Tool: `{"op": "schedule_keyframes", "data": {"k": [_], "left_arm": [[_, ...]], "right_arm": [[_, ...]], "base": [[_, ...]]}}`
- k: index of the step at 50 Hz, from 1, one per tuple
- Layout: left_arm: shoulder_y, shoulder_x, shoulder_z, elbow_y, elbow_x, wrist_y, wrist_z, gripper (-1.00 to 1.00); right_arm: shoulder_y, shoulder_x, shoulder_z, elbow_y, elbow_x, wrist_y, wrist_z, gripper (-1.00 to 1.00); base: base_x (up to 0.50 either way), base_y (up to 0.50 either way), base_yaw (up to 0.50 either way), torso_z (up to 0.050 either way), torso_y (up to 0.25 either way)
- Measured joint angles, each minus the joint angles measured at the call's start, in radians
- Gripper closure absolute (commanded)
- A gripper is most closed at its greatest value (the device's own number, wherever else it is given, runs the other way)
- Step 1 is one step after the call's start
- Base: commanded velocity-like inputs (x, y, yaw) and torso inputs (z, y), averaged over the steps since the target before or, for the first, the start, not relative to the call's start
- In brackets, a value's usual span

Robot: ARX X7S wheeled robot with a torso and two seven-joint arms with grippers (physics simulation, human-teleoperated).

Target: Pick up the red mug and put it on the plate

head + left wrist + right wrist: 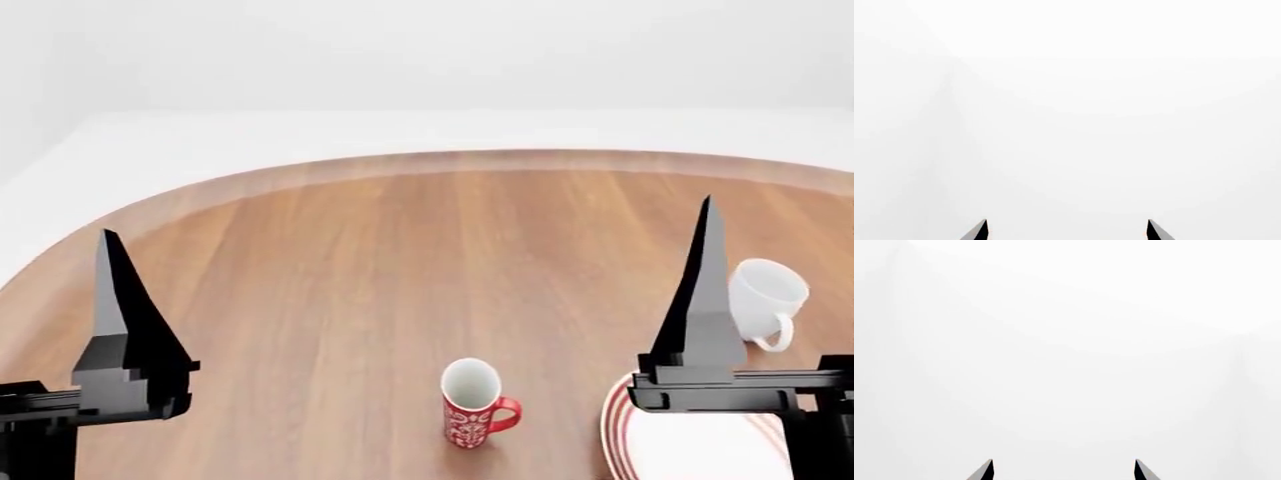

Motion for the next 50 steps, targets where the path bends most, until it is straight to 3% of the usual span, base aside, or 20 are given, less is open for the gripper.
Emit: {"op": "schedule_keyframes", "data": {"k": [18, 25, 33, 50], "left_arm": [[-0.002, -0.008, 0.006, -0.004, 0.000, 0.001, -0.008, -1.00], [-0.002, -0.011, 0.009, -0.008, 0.000, 0.005, -0.010, -1.00], [-0.002, -0.014, 0.012, -0.013, -0.001, 0.008, -0.013, -1.00], [-0.005, -0.021, 0.019, -0.021, -0.001, 0.010, -0.018, -1.00]], "right_arm": [[-0.046, 0.004, 0.073, 0.001, 0.050, 0.043, -0.004, -1.00], [-0.018, 0.018, 0.104, 0.019, 0.128, 0.050, -0.076, -1.00], [0.046, 0.061, 0.129, 0.087, 0.309, 0.038, -0.284, -1.00], [0.149, 0.199, 0.163, 0.260, 0.669, 0.118, -0.876, -1.00]], "base": [[0.13, 0.00, 0.00, 0.000, 0.000], [0.00, 0.00, 0.00, 0.000, 0.000], [0.00, 0.00, 0.00, 0.000, 0.000], [0.00, 0.00, 0.00, 0.000, 0.000]]}}
